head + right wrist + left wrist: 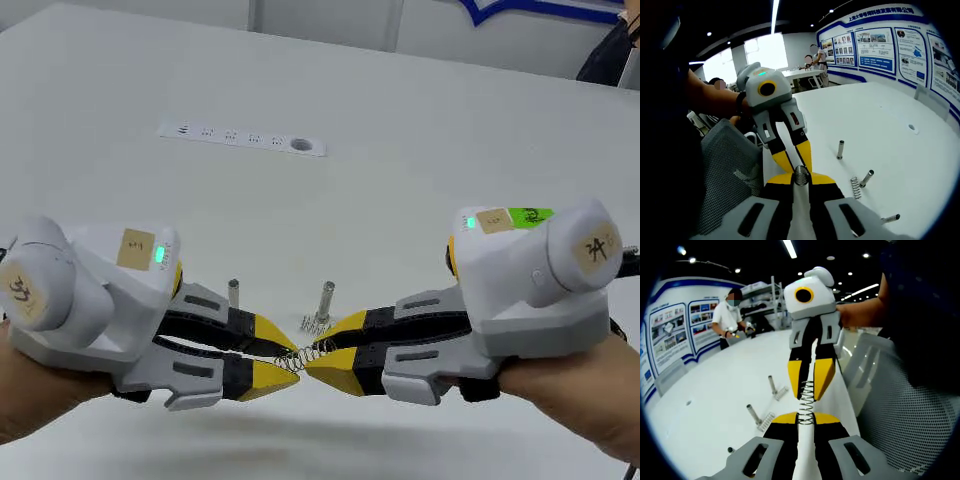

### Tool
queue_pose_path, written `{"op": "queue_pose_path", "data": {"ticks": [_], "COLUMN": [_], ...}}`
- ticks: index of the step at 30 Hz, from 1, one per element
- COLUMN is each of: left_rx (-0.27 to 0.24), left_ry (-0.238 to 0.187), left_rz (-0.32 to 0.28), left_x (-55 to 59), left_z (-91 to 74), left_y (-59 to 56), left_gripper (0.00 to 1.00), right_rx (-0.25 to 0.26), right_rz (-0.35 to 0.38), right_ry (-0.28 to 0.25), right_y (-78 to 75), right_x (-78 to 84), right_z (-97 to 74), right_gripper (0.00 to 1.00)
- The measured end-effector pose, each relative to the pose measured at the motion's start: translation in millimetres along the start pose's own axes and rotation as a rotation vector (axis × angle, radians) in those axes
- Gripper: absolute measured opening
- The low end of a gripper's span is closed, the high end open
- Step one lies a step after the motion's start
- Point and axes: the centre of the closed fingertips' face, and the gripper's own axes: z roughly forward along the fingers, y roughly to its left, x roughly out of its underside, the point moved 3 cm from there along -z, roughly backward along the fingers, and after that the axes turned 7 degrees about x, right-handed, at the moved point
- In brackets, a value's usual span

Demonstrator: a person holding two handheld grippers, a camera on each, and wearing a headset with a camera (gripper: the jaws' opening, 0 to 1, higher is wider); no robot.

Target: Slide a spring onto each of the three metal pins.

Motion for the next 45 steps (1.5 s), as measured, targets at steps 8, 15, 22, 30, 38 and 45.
{"op": "queue_pose_path", "data": {"ticks": [8,15,22,30,38,45], "left_rx": [-0.009,-0.04,-0.069,-0.115,-0.18,-0.244], "left_ry": [-0.005,-0.025,-0.029,-0.029,-0.037,-0.056], "left_rz": [-0.005,-0.037,-0.066,-0.107,-0.145,-0.198], "left_x": [-0.3,-0.4,2.8,11.6,20.6,28.9], "left_z": [1.2,-3.3,-9.2,-20.8,-38.8,-53.3], "left_y": [0.6,2.5,4.5,6.4,7.3,5.0], "left_gripper": [0.1,0.11,0.14,0.22,0.26,0.33], "right_rx": [-0.011,-0.043,-0.08,-0.1,-0.089,-0.075], "right_rz": [-0.103,-0.176,-0.263,-0.315,-0.355,-0.383], "right_ry": [0.089,0.155,0.222,0.258,0.279,0.296], "right_y": [1.1,0.1,-2.1,-7.9,-22.6,-35.9], "right_x": [-8.4,-16.8,-23.7,-31.9,-43.6,-53.6], "right_z": [3.3,7.8,16.8,25.7,27.9,34.9], "right_gripper": [0.12,0.12,0.12,0.12,0.12,0.12]}}
